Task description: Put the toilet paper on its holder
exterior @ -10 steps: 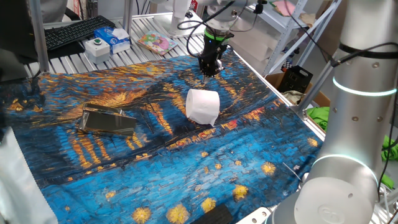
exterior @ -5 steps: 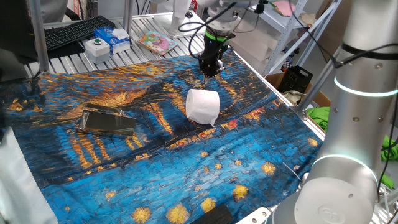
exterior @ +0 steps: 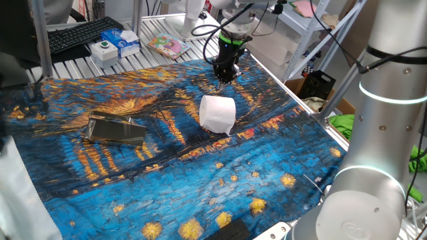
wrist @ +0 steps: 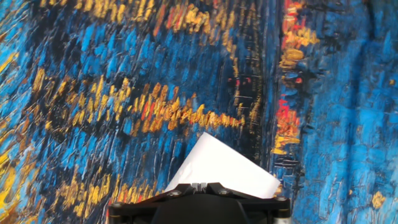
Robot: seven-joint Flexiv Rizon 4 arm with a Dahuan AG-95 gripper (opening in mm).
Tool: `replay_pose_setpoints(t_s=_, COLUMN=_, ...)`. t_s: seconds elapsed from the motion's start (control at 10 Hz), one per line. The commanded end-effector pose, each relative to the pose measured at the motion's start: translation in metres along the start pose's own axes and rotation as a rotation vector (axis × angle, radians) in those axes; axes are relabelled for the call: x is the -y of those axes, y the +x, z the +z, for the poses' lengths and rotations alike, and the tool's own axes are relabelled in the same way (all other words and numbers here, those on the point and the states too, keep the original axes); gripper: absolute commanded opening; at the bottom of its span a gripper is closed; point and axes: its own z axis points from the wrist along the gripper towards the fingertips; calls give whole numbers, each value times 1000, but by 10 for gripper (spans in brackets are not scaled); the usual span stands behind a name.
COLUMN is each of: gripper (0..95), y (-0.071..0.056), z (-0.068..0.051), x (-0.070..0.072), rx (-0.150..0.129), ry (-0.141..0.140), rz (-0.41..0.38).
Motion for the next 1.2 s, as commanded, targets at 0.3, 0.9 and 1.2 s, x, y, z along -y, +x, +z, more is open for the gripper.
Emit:
replay_pose_setpoints(t_s=0.3, gripper=0, y=-2, z=1, x=-4, rx=-32, ry=35, rz=-22)
replay_pose_setpoints(t_s=0.9, gripper=0, y=-2, z=1, x=-4, rx=-66, ry=58, rz=-45)
replay_pose_setpoints(t_s=1.2, gripper=0, y=-2, z=1, x=-4, rx=-70, ry=56, rz=-85)
